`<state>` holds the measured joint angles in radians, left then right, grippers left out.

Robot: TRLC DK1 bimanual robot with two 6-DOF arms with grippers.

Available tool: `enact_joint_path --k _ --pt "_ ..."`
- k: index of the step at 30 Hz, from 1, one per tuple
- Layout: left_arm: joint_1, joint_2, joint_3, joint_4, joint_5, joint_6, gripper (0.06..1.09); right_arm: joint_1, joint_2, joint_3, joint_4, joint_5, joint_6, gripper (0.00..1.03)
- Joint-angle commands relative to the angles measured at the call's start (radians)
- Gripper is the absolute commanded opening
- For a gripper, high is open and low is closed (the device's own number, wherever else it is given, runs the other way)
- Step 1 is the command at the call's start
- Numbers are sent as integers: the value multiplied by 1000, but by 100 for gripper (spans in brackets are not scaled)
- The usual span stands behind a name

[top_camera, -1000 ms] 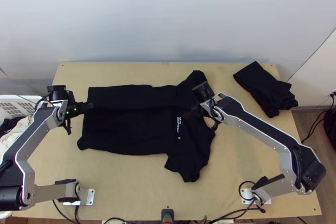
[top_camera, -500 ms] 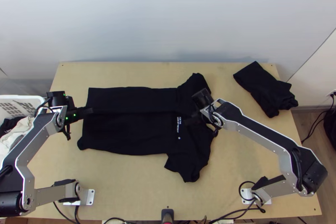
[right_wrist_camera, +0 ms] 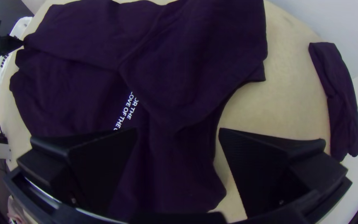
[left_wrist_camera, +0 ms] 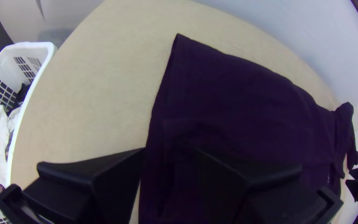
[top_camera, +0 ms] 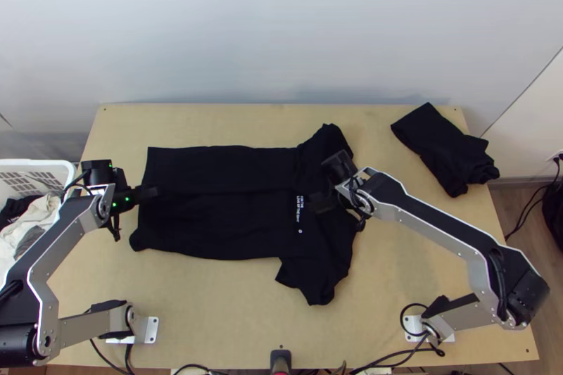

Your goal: Fold the t-shirt

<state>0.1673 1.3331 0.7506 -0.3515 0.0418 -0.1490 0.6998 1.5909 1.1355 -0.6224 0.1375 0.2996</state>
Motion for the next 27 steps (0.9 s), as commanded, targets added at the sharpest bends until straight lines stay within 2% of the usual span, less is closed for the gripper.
enact_joint_path --k 1,3,6,10,13,19,27 --pt "-6 -32 3 -78 0 5 78 -10 -23 27 -39 -9 10 99" --pt "-5 -60 27 -161 0 42 82 -14 -34 47 -68 -7 9 99" --pt "8 -109 62 -287 1 115 83 -40 -68 63 -105 -7 4 99" --pt "40 -158 72 -491 104 210 82 -79 -129 66 -128 -9 4 99" --pt "41 -164 55 -586 102 243 82 -95 -167 70 -128 -7 13 99" --pt "66 -226 -46 -573 90 285 82 -114 -212 104 -195 -9 38 99" --pt "67 -298 -160 -429 20 293 82 -74 -253 73 -240 -7 38 99"
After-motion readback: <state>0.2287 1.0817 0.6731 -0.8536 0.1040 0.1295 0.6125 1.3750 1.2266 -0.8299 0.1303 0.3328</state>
